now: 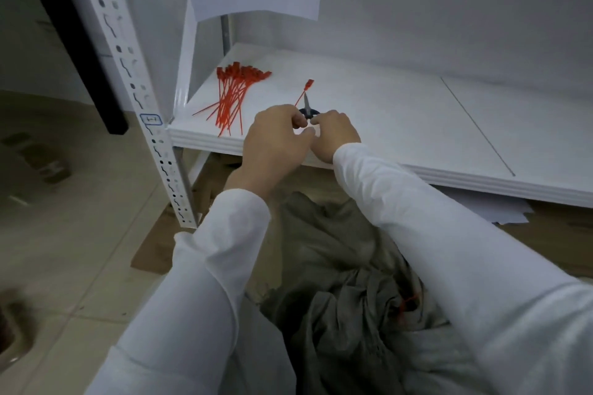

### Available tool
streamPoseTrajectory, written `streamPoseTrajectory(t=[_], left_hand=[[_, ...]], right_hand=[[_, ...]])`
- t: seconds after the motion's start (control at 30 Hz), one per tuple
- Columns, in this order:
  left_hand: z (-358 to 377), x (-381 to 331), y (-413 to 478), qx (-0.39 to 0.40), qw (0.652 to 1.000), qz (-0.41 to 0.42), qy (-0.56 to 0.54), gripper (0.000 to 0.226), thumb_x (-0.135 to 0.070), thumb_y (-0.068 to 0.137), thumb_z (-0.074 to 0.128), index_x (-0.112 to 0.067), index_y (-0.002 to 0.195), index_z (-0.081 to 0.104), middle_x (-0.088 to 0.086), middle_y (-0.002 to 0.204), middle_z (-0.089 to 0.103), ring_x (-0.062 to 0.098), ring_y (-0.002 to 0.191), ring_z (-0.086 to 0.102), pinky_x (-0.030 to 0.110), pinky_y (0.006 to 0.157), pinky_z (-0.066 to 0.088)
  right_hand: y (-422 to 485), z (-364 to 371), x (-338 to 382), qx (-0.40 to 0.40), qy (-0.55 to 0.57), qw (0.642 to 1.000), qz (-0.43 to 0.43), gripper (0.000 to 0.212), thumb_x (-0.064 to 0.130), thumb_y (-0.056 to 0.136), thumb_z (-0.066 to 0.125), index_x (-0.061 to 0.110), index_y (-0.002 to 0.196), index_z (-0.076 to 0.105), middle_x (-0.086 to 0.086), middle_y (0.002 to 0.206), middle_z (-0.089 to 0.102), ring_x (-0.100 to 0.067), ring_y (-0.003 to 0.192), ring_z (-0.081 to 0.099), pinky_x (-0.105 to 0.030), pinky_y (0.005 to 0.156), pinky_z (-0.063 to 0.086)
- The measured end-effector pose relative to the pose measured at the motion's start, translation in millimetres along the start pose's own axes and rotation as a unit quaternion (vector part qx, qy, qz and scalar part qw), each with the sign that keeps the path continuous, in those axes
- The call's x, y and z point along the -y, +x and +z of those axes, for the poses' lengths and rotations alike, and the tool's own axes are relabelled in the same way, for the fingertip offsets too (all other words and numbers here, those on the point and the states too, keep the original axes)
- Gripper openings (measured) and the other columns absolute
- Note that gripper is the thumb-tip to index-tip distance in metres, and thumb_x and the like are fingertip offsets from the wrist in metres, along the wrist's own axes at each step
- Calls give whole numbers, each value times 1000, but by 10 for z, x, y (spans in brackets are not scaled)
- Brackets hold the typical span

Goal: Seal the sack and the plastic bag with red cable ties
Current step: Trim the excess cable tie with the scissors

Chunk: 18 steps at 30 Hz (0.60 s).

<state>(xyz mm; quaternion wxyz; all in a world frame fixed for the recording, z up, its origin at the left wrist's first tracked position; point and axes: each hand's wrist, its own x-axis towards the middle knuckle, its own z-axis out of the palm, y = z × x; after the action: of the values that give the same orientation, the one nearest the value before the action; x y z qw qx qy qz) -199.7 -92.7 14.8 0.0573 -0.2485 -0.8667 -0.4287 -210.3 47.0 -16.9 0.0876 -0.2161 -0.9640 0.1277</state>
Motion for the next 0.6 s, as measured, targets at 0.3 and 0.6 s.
streamPoseTrajectory(t=[0.3, 0.6], left_hand=[[71, -7, 55, 5, 999, -8, -41, 18, -31, 92, 59, -17, 101, 68, -9, 90, 57, 8, 78, 54, 20, 75, 41], [75, -32, 23, 21, 999, -9, -42, 16, -25, 92, 60, -16, 102, 68, -1, 101, 67, 10, 82, 58, 21, 78, 45]], right_hand=[[398, 207, 84, 105, -76, 991, 24, 36, 24, 98, 39, 15, 131, 49, -12, 134, 50, -32, 126, 45, -47, 104, 40], [259, 75, -70, 20, -108, 994, 16, 27, 24, 89, 45, 13, 109, 62, -8, 105, 61, -27, 98, 56, -35, 76, 47]])
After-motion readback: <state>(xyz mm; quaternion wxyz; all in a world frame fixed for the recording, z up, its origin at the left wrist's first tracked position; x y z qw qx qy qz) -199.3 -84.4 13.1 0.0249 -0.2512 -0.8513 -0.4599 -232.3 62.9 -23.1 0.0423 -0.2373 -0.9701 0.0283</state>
